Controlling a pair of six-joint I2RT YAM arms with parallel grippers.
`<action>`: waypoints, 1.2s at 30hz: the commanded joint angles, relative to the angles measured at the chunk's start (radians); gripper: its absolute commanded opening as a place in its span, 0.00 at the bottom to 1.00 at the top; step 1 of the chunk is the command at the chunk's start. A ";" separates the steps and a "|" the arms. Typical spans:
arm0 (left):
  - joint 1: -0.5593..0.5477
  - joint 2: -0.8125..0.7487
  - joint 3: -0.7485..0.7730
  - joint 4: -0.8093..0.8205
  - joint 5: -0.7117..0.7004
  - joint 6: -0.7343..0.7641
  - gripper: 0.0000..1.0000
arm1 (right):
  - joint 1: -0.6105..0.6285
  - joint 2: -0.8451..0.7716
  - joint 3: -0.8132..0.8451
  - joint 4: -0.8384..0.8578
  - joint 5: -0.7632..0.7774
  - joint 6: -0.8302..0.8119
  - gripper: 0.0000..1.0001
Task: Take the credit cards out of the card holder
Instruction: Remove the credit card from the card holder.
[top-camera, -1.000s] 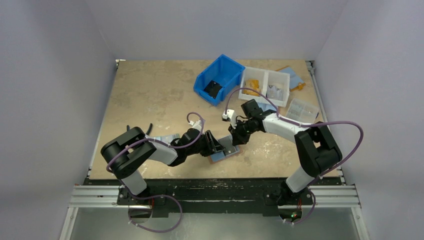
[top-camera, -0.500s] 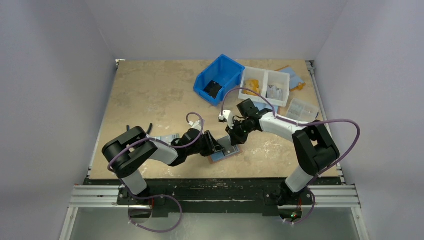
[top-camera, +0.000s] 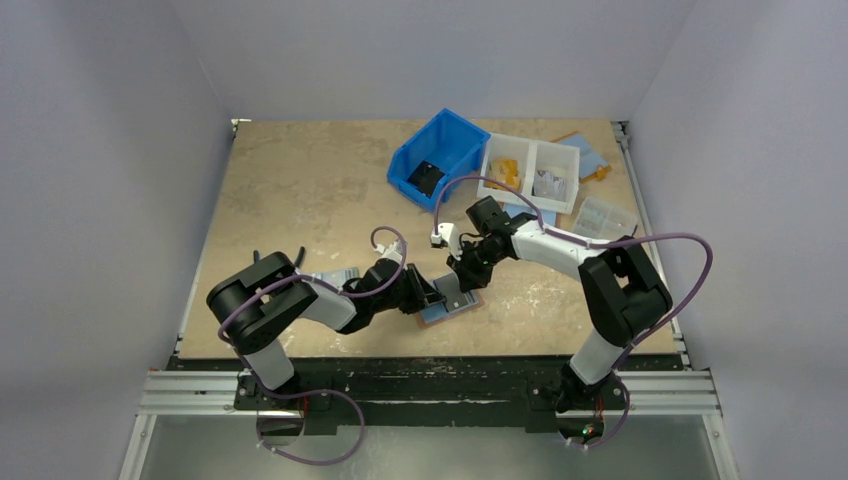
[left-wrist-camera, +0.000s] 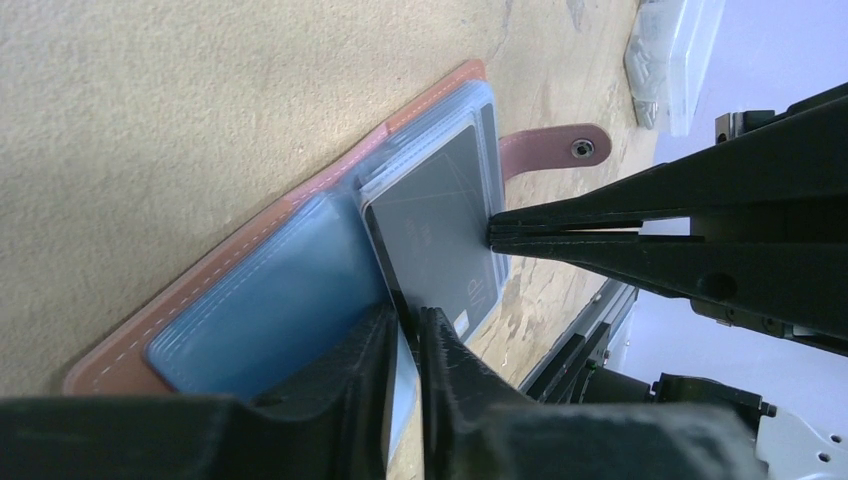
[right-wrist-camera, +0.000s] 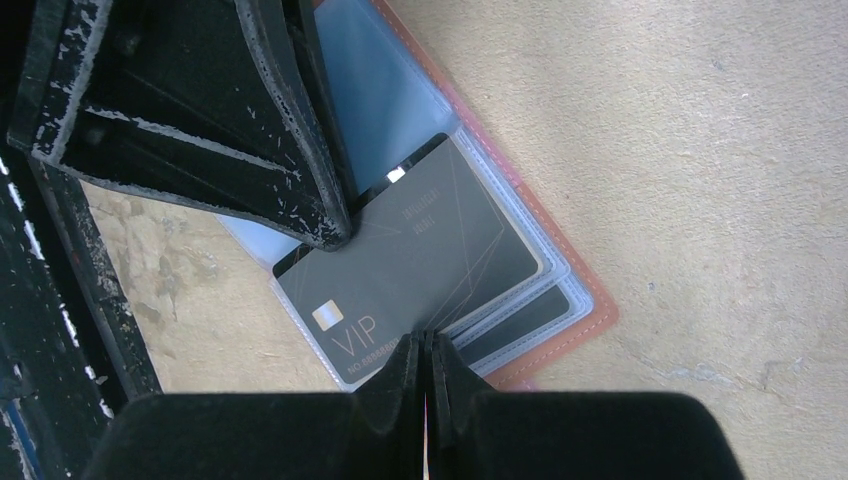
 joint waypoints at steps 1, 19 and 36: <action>-0.002 0.011 -0.015 0.054 -0.028 0.006 0.00 | 0.047 0.041 -0.003 -0.007 -0.087 0.015 0.00; 0.050 -0.019 -0.144 0.289 0.100 0.086 0.00 | -0.003 0.034 0.000 0.027 0.018 0.083 0.28; 0.046 -0.277 -0.043 -0.158 0.063 0.645 0.00 | -0.148 -0.212 -0.036 -0.073 -0.305 -0.180 0.72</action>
